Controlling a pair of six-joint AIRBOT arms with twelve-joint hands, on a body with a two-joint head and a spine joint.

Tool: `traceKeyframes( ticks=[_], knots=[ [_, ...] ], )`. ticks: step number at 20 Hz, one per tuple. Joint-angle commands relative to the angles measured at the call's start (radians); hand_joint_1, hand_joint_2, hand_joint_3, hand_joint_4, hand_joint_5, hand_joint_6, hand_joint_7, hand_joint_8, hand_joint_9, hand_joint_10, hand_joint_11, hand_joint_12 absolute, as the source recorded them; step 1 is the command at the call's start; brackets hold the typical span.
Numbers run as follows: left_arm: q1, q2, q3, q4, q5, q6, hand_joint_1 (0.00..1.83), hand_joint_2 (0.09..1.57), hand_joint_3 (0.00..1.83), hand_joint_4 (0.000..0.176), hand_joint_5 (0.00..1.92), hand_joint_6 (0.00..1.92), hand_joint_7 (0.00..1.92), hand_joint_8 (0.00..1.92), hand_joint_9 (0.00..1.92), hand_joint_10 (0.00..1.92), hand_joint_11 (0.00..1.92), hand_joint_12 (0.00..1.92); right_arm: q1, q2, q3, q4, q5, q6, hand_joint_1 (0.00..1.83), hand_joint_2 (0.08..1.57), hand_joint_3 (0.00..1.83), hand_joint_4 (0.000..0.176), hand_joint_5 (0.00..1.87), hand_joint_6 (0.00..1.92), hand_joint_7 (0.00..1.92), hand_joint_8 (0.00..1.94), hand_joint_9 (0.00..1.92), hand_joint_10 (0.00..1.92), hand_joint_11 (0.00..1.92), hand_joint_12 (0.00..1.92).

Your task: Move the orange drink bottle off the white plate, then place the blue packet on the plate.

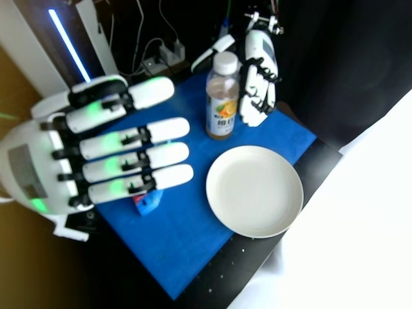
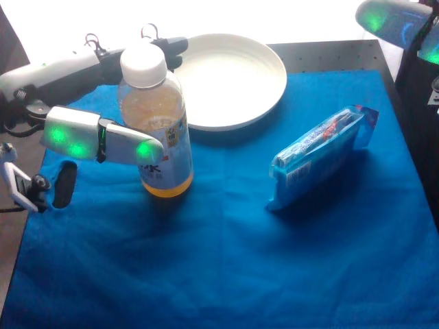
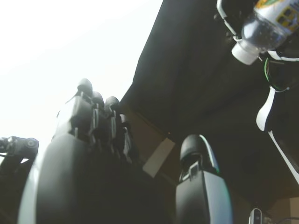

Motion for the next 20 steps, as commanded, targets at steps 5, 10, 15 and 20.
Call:
traceKeyframes(
  ticks=[5,10,15,20],
  knots=[
    [0.013,0.055,-0.022,-0.085,-0.093,0.040,0.48,0.72,0.00,0.094,0.00,0.00,0.00,0.00,0.05,0.00,0.00,0.41,0.026,0.001,0.030,-0.028,0.013,0.042,0.70,0.84,0.00,0.162,0.00,0.00,0.08,0.00,0.00,0.00,0.03,0.12],
    [0.024,0.077,-0.020,-0.171,-0.055,0.135,0.52,0.76,0.01,0.031,0.00,0.00,0.00,0.00,0.00,0.00,0.00,0.13,0.148,0.001,0.090,-0.244,-0.210,0.101,0.61,0.75,0.00,0.152,0.04,0.00,0.14,0.01,0.01,0.00,0.02,0.13],
    [0.035,0.078,0.005,-0.279,-0.061,0.182,0.62,0.72,0.00,0.053,0.00,0.00,0.00,0.00,0.00,0.00,0.00,0.00,0.224,-0.017,0.166,-0.501,-0.340,0.292,0.59,0.72,0.00,0.127,0.02,0.00,0.13,0.01,0.06,0.00,0.08,0.25],
    [0.057,0.082,0.022,-0.348,-0.087,0.182,0.62,0.71,0.00,0.147,0.00,0.00,0.00,0.00,0.00,0.00,0.00,0.00,0.316,-0.017,0.181,-0.835,-0.458,0.439,0.66,0.72,0.00,0.102,0.07,0.00,0.18,0.00,0.13,0.01,0.00,0.54]
  ],
)
